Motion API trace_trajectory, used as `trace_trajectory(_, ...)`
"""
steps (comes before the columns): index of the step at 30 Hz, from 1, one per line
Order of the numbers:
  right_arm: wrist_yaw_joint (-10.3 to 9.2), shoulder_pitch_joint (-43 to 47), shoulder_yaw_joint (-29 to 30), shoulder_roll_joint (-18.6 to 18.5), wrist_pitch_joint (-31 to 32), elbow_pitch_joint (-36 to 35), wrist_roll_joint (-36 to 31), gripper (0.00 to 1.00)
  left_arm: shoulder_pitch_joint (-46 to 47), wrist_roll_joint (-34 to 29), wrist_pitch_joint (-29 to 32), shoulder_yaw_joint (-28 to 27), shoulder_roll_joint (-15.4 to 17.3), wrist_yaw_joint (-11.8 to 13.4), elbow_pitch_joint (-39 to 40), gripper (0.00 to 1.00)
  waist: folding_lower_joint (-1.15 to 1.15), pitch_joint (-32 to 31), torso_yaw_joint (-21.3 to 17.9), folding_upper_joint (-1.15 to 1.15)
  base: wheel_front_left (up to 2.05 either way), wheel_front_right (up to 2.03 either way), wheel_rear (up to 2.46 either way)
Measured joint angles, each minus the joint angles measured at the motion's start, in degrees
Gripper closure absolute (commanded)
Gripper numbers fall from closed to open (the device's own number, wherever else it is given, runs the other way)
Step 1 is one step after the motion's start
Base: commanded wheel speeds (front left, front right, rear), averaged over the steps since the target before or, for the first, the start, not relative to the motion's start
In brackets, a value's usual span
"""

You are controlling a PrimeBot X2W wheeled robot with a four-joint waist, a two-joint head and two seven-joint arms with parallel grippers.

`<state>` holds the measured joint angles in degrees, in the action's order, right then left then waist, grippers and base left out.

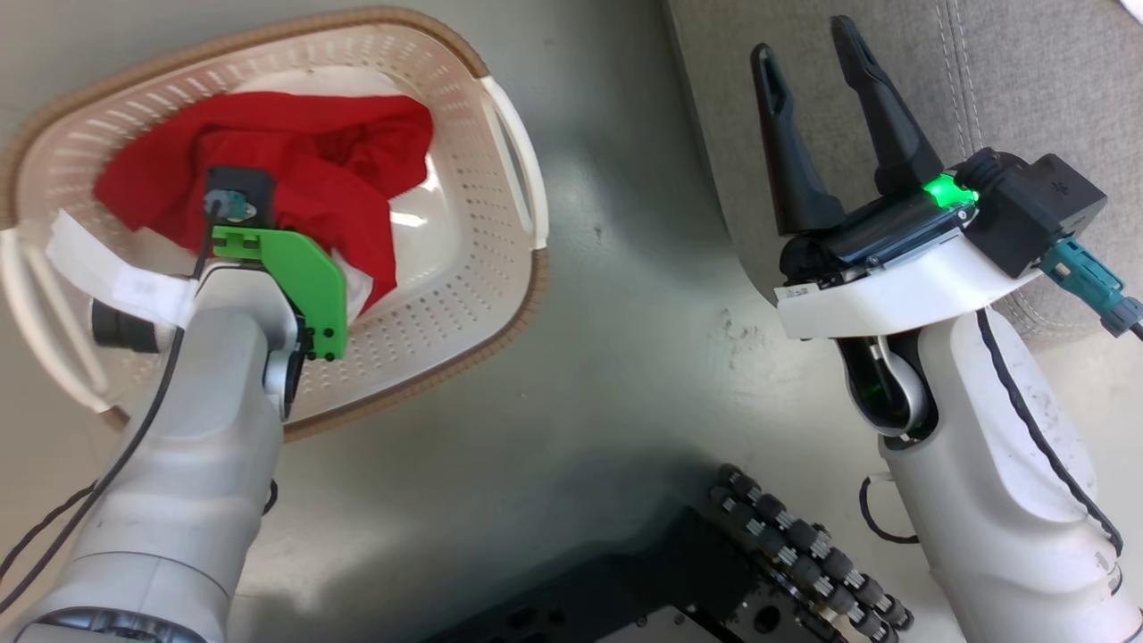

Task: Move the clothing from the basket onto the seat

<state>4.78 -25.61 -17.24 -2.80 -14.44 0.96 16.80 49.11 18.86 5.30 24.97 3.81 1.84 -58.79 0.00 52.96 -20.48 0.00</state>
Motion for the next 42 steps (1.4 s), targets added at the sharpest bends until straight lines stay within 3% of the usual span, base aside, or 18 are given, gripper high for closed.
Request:
trace_trajectory(18, 0.23, 0.5, 2.5, -2.9, -0.1, 6.8, -2.3, 0.0, -4.6, 0.4, -14.8, 3.2, -1.4, -4.9, 3.2, 1.0, 0.0, -10.7, 6.5, 0.0, 0.0, 0.0, 0.0)
trace_trajectory(22, 0.23, 1.9, 3.1, -3.3, -0.1, 8.3, -2.3, 0.0, -5.9, 1.1, -18.2, 3.1, -1.5, -4.9, 4.3, 1.0, 0.0, -13.8, 8.1, 0.0, 0.0, 0.0, 0.0)
trace_trajectory(30, 0.23, 4.1, 3.9, -4.3, -0.1, 10.9, -2.3, 0.0, -9.2, 5.2, -19.1, 3.3, -1.7, -6.4, 8.5, 1.0, 0.0, -20.2, 11.1, 0.0, 0.0, 0.0, 0.0)
trace_trajectory(42, 0.65, 7.5, 3.3, -4.4, -0.1, 13.8, -2.8, 0.0, -13.4, 6.2, -19.6, 3.5, -1.7, -6.4, 13.7, 1.0, 0.0, -30.1, 14.7, 0.0, 0.0, 0.0, 0.0)
